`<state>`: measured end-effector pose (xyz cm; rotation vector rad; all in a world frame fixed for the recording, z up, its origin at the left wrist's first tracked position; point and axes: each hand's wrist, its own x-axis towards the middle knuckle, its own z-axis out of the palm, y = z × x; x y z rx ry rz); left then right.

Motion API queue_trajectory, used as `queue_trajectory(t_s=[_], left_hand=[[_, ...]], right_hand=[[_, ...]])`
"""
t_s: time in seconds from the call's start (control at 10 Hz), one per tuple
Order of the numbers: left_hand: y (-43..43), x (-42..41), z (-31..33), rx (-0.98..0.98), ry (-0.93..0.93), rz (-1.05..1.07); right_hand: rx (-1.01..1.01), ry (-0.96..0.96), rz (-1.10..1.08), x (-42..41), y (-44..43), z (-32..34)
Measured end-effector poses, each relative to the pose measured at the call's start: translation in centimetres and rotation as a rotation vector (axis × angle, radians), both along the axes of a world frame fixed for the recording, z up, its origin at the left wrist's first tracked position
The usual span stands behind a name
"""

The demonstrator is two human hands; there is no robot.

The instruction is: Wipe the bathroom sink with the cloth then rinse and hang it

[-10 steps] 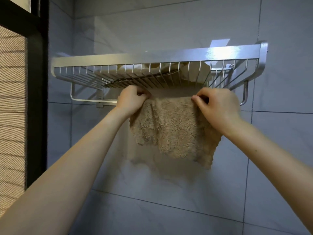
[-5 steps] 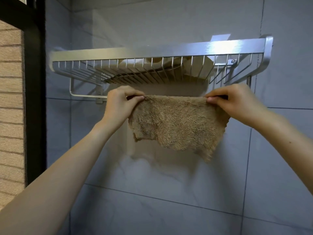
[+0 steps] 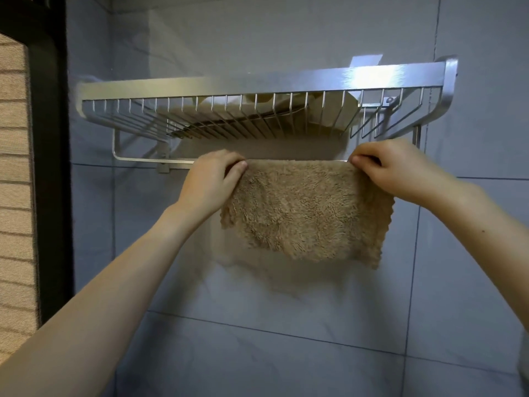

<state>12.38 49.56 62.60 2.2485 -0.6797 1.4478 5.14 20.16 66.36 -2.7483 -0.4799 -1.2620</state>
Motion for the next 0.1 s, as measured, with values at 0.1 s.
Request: queue_trajectory(t_s=[0.1], left_hand=[[-0.18,-2.28,-0.72,-0.031,-0.005,-0.024]], right_hand=[[0.004,-0.056,0.026,-1.48,0.41,-0.88]])
